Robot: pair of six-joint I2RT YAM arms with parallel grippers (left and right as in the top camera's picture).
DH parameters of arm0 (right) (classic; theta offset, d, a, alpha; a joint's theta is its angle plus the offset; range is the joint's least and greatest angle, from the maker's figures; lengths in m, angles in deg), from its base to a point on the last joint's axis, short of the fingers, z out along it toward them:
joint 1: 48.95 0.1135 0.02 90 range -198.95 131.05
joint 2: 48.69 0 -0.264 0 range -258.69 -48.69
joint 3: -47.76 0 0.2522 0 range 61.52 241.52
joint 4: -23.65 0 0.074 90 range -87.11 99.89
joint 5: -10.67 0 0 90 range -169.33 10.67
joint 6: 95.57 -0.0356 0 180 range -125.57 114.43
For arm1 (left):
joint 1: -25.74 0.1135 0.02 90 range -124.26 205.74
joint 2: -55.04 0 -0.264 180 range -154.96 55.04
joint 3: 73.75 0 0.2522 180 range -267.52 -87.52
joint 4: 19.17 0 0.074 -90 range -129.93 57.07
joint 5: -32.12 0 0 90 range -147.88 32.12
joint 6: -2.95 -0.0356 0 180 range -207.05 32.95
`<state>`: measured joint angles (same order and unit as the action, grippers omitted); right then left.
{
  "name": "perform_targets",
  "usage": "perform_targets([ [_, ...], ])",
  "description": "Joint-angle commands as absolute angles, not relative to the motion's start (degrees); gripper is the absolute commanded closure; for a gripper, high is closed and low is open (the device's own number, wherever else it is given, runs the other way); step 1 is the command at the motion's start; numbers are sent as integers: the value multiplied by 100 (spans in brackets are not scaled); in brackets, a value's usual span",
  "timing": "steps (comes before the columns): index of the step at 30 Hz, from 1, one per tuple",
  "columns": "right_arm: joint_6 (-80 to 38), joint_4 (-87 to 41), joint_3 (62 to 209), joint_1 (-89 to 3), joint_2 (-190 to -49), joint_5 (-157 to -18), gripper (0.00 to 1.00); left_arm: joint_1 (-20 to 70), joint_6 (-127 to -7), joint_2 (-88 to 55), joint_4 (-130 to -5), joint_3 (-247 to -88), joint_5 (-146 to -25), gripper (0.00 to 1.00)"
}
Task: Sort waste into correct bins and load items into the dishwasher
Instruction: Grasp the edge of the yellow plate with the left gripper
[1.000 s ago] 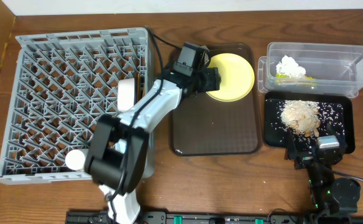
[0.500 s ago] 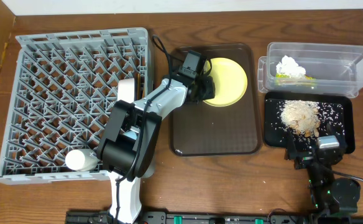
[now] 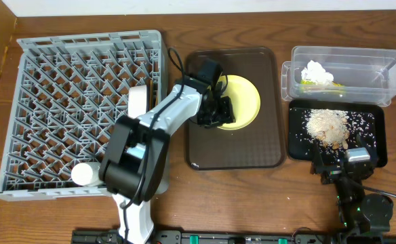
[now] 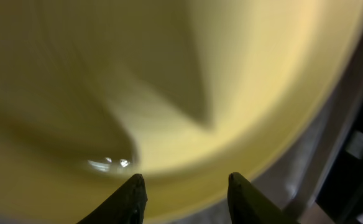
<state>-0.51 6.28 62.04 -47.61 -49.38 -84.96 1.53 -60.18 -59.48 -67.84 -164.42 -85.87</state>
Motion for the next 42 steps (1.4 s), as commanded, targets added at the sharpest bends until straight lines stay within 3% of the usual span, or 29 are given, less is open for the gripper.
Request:
perform_targets([
  [1, 8, 623, 6184, -4781, -4907, -8518, 1, 173, -6304, -5148, -6933, -16422, -7570, 56],
  [6, 8, 623, 6184, -4781, -4907, -8520, 1, 184, -6551, -4890, -6848, -16420, -5297, 55],
  [15, 8, 623, 6184, -4781, -4907, -8518, 1, 370, -6840, -5690, -6599, -16418, -5085, 55],
  [24, 8, 623, 6184, -4781, -4907, -8518, 1, 374, -6840, -6132, -6297, -16414, -7124, 65],
  [36, 8, 623, 6184, -4781, -4907, -8520, 1, 315, -6866, -6652, -6229, -16407, -8235, 69],
  [42, 8, 623, 6184, -4781, -4907, -8520, 1, 317, -6940, -6809, -6153, -16407, -8340, 90],
])
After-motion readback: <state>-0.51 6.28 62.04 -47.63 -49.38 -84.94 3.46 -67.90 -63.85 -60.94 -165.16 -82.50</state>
